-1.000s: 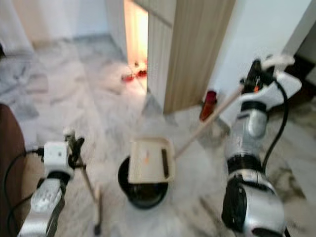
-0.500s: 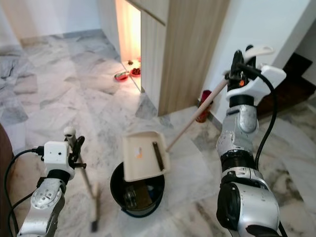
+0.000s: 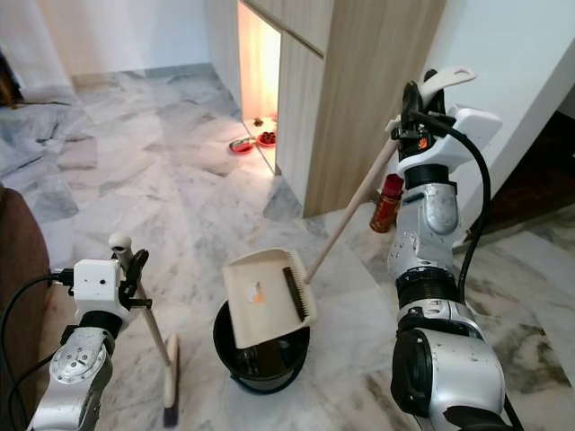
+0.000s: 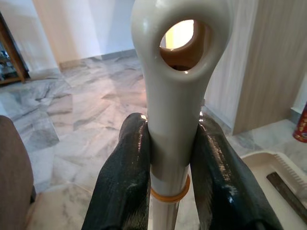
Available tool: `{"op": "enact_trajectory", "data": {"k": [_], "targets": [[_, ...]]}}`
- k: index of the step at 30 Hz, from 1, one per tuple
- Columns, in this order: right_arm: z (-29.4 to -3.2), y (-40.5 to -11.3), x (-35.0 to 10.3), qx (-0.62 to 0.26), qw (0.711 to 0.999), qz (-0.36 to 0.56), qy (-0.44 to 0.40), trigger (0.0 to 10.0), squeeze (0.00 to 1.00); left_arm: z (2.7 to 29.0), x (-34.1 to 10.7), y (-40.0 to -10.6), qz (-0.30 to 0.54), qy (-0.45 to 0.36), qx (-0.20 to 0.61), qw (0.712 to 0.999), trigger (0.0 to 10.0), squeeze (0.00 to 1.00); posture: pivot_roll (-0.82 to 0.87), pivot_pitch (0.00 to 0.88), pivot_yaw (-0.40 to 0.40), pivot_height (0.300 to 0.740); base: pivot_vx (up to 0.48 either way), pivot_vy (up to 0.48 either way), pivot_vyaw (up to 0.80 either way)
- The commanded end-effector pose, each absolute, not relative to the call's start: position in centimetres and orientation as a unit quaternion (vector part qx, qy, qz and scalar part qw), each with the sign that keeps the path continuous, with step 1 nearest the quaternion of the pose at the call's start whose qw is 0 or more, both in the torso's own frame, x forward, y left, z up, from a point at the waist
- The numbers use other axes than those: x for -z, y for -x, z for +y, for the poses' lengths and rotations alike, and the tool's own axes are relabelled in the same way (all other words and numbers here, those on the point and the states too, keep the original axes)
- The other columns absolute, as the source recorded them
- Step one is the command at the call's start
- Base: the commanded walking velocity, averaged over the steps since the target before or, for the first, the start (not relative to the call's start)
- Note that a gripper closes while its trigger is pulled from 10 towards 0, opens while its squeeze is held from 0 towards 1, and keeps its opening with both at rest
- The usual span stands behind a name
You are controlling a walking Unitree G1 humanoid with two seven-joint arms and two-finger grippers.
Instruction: Sweep floor
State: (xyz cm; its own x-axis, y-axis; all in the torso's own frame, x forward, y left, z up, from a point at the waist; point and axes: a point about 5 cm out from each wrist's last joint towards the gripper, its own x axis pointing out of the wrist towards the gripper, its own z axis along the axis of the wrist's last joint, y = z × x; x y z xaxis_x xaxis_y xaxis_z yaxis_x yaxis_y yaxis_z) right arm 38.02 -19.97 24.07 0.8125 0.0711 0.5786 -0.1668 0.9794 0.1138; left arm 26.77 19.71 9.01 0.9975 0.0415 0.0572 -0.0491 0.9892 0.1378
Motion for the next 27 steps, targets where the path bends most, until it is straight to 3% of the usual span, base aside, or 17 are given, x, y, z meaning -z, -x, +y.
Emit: {"op": "enact_trajectory", "data": {"k": [1, 13, 27], "targets": [[-19.5, -37.5, -26.2, -0.083, 0.931, -0.351, -0.053, 10.0, 0.00, 19.4, -9.8, -26.9, -0.053, -0.069, -0.015, 0.996, 10.0, 0.00, 0.13, 0.000, -0.052, 0.740, 0.000, 0.000, 0.00], [-18.1, -36.7, -26.9, -0.097, 0.914, -0.392, -0.029, 10.0, 0.00, 19.5, -9.9, -26.8, -0.054, -0.073, -0.012, 0.996, 10.0, 0.00, 0.13, 0.000, -0.056, 0.740, 0.000, 0.000, 0.00], [-14.8, -35.8, -26.7, -0.192, 0.893, -0.406, 0.026, 10.0, 0.00, 19.7, -9.9, -26.9, -0.054, -0.075, -0.012, 0.996, 10.0, 0.00, 0.14, 0.000, -0.058, 0.740, 0.000, 0.000, 0.00]]}}
